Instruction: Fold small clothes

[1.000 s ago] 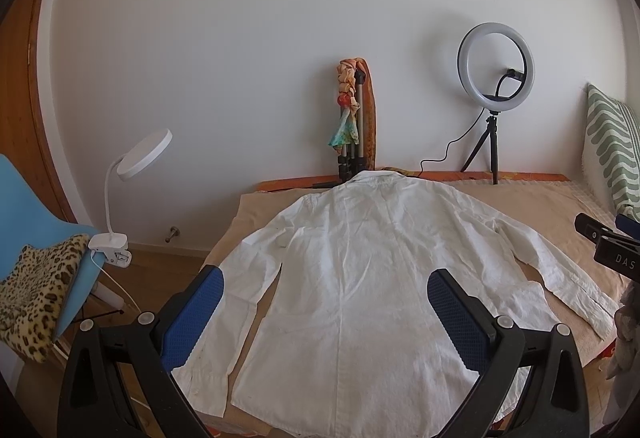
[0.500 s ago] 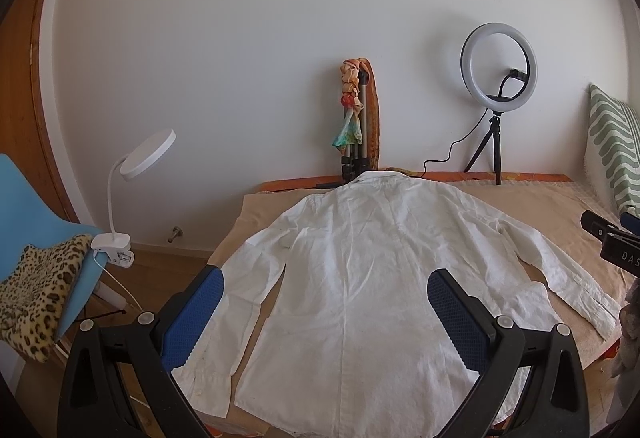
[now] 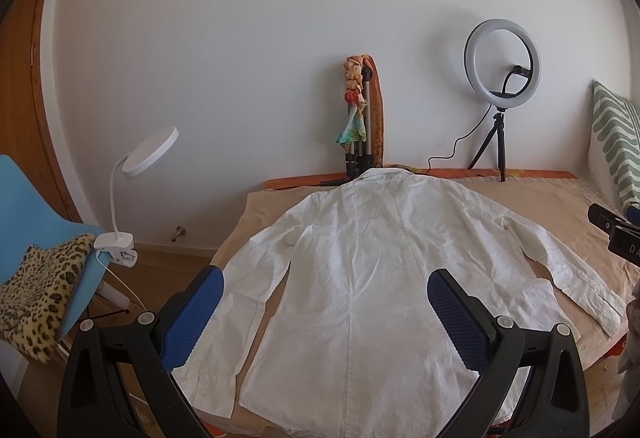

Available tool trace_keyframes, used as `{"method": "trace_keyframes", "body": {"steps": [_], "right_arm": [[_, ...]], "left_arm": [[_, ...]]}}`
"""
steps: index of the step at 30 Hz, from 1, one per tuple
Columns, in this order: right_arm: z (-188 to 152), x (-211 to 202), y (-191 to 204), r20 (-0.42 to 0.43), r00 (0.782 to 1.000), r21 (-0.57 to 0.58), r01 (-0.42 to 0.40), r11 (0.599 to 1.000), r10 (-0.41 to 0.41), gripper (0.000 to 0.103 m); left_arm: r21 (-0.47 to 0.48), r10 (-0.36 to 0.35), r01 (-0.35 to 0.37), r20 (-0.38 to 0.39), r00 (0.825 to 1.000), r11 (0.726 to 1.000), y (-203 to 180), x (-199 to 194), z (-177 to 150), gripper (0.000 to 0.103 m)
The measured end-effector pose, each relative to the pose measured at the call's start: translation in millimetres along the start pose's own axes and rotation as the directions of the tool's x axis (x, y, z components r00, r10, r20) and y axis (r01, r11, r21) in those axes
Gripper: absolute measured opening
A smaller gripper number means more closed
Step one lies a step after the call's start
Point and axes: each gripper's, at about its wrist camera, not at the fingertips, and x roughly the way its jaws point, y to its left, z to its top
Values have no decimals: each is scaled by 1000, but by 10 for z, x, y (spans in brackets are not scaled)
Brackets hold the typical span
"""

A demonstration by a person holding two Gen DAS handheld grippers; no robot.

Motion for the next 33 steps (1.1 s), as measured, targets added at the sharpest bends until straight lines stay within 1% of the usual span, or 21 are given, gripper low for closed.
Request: {"method": "trace_keyframes", "body": {"steps": [9, 13, 15, 18, 19, 22, 23, 25, 27, 29, 30, 31, 33], "right_arm": [[14, 30, 96, -7, 1000, -7, -25, 1000, 25, 103], [-20, 81, 137, -30, 997, 1, -66, 998, 66, 103], [-27, 107, 164, -43, 995, 10, -94, 996, 94, 103], [-46, 146, 218, -52, 989, 19, -134, 991, 135, 103], [-54, 163, 240, -56, 986, 23, -155, 988, 156, 103], [-84, 220, 303, -73, 970, 41, -230, 972, 233, 103], [-99, 246, 332, -81, 963, 45, -255, 966, 258, 103], [-131, 299, 369, -97, 949, 61, -297, 953, 302, 103], [-163, 358, 392, -114, 936, 83, -326, 942, 334, 103], [-179, 403, 417, -126, 924, 95, -350, 932, 360, 103], [-177, 425, 431, -131, 921, 97, -357, 929, 368, 103], [-178, 446, 448, -134, 918, 97, -364, 926, 374, 103], [-176, 517, 475, -150, 911, 104, -372, 922, 385, 103]], "left_arm": [[-7, 14, -14, -18, 1000, 1000, 116, 65, -35, 103], [-32, 24, -25, -42, 999, 999, 259, 150, -42, 103], [-46, 9, -12, -66, 998, 999, 353, 215, -54, 102], [-63, 9, -15, -91, 996, 998, 512, 305, -95, 98], [-77, 1, -9, -93, 996, 997, 585, 334, -113, 97], [-137, -58, 45, -93, 994, 990, 847, 438, -181, 94], [-154, -64, 48, -98, 993, 987, 934, 480, -201, 92], [-183, -57, 33, -127, 990, 983, 1107, 602, -240, 86], [-211, -43, 9, -158, 987, 977, 1291, 737, -288, 84], [-220, -33, -10, -192, 981, 976, 1456, 890, -345, 81], [-225, -32, -16, -207, 978, 974, 1533, 976, -375, 77], [-243, -49, -8, -227, 973, 970, 1614, 1072, -405, 75], [-304, -123, 36, -272, 954, 952, 1787, 1287, -488, 71]]}}
